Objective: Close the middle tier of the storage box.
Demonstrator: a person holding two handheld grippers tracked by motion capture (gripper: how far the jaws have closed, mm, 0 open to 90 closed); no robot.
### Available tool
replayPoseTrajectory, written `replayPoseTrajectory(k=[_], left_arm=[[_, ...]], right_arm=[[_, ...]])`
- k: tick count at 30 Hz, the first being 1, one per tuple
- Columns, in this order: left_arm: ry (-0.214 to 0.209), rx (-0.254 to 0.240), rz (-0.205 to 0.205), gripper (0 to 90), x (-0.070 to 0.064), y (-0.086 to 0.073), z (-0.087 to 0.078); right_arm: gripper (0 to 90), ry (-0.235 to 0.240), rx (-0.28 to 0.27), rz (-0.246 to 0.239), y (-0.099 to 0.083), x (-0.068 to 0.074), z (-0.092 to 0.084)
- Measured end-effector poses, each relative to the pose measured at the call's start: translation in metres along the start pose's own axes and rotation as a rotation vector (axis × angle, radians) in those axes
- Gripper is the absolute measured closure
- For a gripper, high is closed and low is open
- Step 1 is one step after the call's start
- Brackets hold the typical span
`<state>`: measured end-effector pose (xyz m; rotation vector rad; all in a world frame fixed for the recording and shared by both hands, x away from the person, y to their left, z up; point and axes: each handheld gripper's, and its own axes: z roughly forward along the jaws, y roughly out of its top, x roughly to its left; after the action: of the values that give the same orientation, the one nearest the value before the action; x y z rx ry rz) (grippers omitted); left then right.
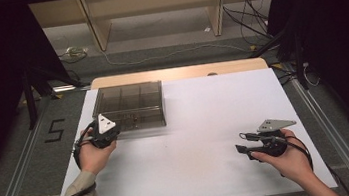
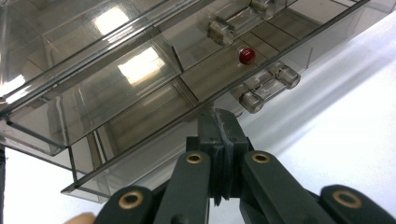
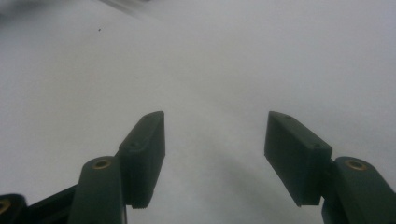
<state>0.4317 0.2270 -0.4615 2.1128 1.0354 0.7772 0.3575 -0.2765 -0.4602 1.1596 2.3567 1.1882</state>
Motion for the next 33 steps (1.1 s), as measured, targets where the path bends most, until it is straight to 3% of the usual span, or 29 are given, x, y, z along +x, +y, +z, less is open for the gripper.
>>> replayPoseTrajectory(k=[33], left_arm=[[0.001,0.003,-0.008,89.5,0.0003,0.0048,0.0084]], right_arm=[[38.8,0.001,-0.002,0.001,-0.0001,0.0000,-0.0004]])
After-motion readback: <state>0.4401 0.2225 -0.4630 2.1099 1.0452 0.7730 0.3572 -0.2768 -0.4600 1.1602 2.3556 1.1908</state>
